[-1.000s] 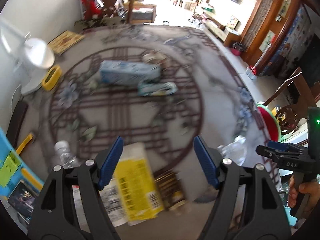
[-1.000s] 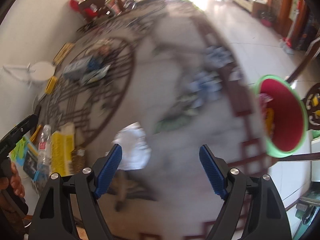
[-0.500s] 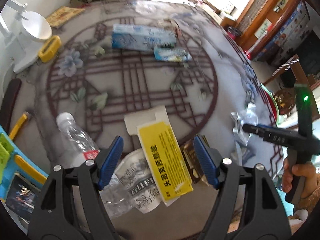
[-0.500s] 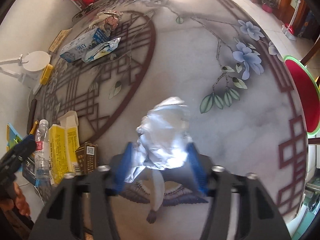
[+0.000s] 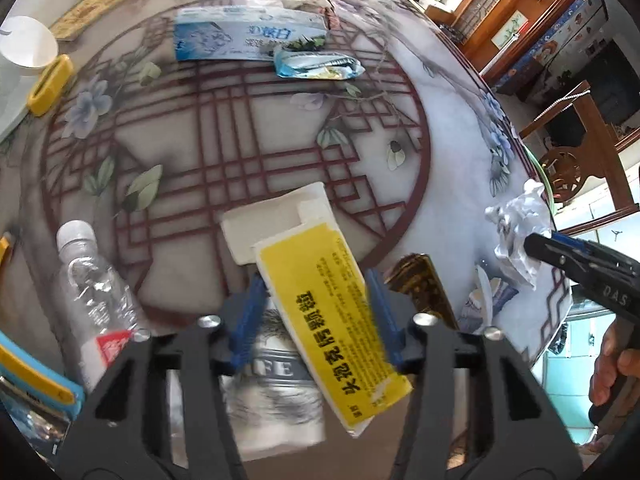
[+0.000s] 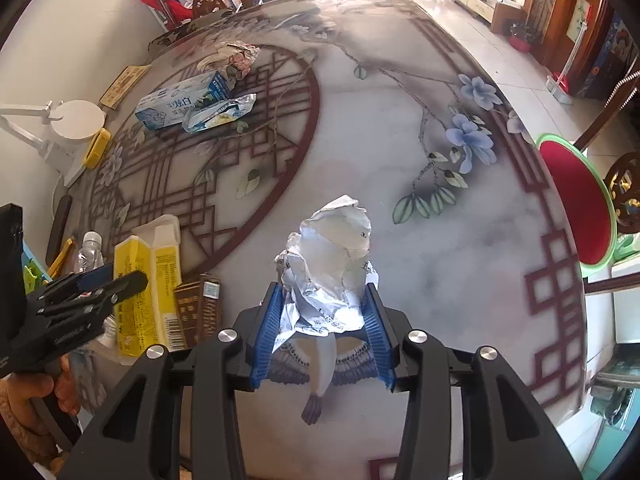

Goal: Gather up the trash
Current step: 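Grasp the white foil wrapper with the right tool while the left tool grasps the yellow packet, then carry the foil wrapper into the red bucket and open the right tool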

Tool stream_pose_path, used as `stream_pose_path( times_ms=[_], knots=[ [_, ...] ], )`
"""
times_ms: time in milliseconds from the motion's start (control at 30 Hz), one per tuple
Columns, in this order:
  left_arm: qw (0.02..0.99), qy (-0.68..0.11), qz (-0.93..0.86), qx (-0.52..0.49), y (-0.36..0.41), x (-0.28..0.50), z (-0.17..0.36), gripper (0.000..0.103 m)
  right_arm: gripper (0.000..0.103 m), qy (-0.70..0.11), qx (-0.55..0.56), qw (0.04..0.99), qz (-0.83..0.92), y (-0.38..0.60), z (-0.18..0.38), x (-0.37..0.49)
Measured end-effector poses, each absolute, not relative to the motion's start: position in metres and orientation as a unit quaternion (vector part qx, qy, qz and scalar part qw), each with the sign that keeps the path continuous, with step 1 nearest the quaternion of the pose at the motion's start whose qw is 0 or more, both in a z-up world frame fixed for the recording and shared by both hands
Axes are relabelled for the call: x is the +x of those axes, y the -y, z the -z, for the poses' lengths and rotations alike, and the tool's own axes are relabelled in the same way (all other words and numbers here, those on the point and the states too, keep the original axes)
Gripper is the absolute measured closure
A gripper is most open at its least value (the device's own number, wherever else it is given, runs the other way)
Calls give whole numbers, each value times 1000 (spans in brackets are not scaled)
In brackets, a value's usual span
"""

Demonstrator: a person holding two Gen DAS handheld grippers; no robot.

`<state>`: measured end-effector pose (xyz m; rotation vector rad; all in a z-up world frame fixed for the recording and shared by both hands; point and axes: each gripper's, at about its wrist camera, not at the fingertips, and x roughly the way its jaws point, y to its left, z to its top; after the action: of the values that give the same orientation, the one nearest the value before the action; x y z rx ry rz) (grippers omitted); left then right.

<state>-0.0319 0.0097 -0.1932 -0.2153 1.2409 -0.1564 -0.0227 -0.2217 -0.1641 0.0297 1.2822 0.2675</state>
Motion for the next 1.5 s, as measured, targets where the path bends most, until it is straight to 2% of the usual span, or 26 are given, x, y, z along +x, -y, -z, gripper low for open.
stream_pose_path(
  times_ms=[133, 200, 367, 400, 433, 467, 533, 667, 867, 900, 933, 967, 1000, 1100, 1500],
  knots=[
    [811, -568, 86, -107, -8, -19, 190, 63, 52, -601, 15, 791, -118, 224, 166, -24],
    [820, -557, 85, -102, -7, -13, 184, 63, 42, -602, 14, 790, -115, 224, 167, -24],
    [828, -547, 79, -91, -7, 4, 178, 63, 33, -609, 4, 786, -109, 222, 171, -23],
    [827, -548, 78, -93, -8, 5, 178, 62, 32, -611, 3, 784, -108, 222, 172, -23],
    [827, -549, 77, -94, -9, 4, 178, 56, 32, -612, 0, 784, -105, 223, 172, -23],
    [827, -549, 75, -95, -10, 3, 178, 44, 31, -613, -1, 784, -102, 224, 172, -23],
    [832, -542, 68, -99, -13, -3, 175, 32, 28, -611, -3, 785, -97, 227, 171, -24],
    [823, -555, 65, -106, -14, -7, 181, 29, 26, -621, -4, 779, -88, 236, 178, -24],
    [808, -576, 57, -110, -13, -7, 195, 29, 26, -642, -16, 759, -103, 230, 192, -29],
    [808, -577, 57, -107, -12, -6, 196, 30, 27, -646, -17, 756, -109, 228, 195, -29],
    [808, -577, 59, -104, -10, -5, 196, 42, 32, -648, -16, 753, -113, 227, 196, -30],
    [806, -580, 61, -102, -9, -4, 196, 59, 41, -650, -11, 751, -120, 227, 197, -30],
    [804, -583, 62, -103, -8, -3, 197, 60, 49, -650, -7, 749, -127, 226, 196, -30],
    [806, -577, 68, -113, -6, -4, 192, 63, 55, -640, -11, 757, -132, 225, 188, -28],
    [863, -489, 91, -93, 28, 8, 113, 64, 55, -571, 0, 811, -126, 250, 134, -8]
  ],
)
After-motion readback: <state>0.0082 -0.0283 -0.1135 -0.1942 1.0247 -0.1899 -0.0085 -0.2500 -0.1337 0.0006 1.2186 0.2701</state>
